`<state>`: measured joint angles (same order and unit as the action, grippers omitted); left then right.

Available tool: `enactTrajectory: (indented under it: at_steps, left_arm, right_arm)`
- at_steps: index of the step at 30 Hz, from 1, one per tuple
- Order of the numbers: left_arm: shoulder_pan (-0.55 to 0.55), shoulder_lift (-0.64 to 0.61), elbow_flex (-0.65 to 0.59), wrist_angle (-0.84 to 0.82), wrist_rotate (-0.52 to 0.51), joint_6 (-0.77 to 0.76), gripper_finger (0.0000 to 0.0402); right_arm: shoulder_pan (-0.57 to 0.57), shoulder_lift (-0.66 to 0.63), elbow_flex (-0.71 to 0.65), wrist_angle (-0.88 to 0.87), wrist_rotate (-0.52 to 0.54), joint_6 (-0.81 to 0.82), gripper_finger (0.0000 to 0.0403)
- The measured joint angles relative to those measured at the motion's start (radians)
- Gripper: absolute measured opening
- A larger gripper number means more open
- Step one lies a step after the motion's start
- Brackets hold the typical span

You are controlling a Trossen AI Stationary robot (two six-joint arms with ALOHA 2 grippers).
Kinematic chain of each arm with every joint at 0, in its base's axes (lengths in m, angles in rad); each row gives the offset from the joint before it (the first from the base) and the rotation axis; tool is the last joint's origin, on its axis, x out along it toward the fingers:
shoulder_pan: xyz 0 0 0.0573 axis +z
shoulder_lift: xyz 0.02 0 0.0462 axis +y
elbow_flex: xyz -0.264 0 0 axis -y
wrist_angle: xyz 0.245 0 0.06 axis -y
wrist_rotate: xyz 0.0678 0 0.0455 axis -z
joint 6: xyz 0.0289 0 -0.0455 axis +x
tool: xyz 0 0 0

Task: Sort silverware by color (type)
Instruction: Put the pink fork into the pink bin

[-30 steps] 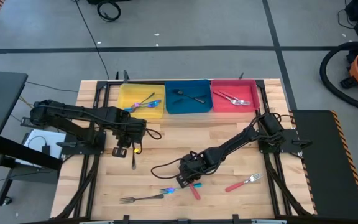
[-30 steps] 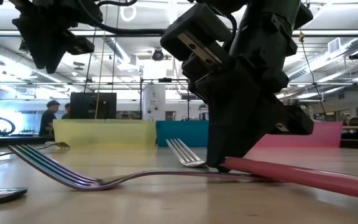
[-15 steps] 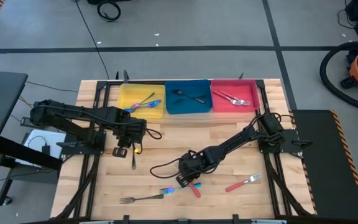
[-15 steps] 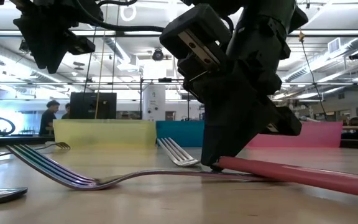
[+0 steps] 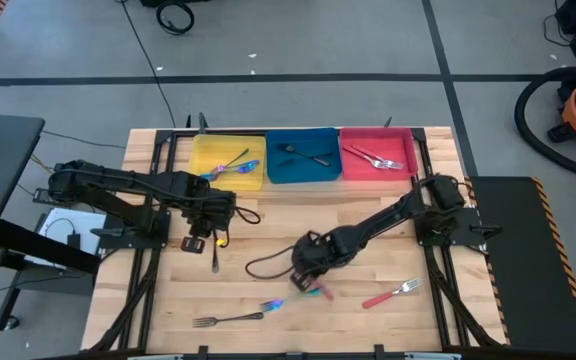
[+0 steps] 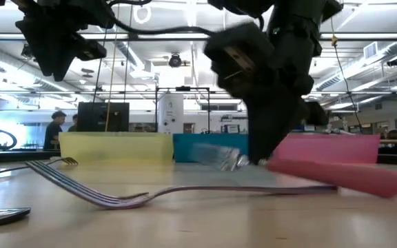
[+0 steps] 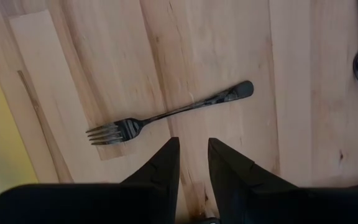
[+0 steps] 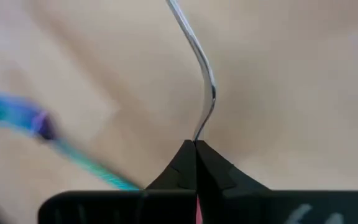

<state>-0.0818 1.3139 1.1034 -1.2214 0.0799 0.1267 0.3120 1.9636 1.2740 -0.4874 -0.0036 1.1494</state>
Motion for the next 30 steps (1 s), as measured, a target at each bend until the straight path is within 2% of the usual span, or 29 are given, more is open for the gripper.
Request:
enactTrajectory:
  at_steps: [3,8,18,22,30]
  left_arm:
    - [0.000,0.001,0.000,0.006,0.000,0.001,0.0084]
    - [0.000,0.001,0.000,0.003,0.000,0.000,0.0084]
    - [0.000,0.001,0.000,0.003,0.000,-0.006,0.0084]
    - [0.000,0.001,0.000,-0.001,0.000,-0.006,0.0084]
    - [0.000,0.001,0.000,0.038,-0.018,-0.010,0.0084]
  right_arm:
    - [-0.026,-0.069,0.000,-0.141,0.068,-0.026,0.0001]
    - [-0.070,-0.155,0.001,-0.311,0.120,-0.056,0.0001]
    - [-0.123,-0.248,0.005,-0.359,0.141,-0.117,0.0001]
    - [-0.163,-0.267,0.005,-0.439,0.146,-0.159,0.0001]
    - [-0.295,-0.319,0.006,-0.624,0.229,-0.325,0.0001]
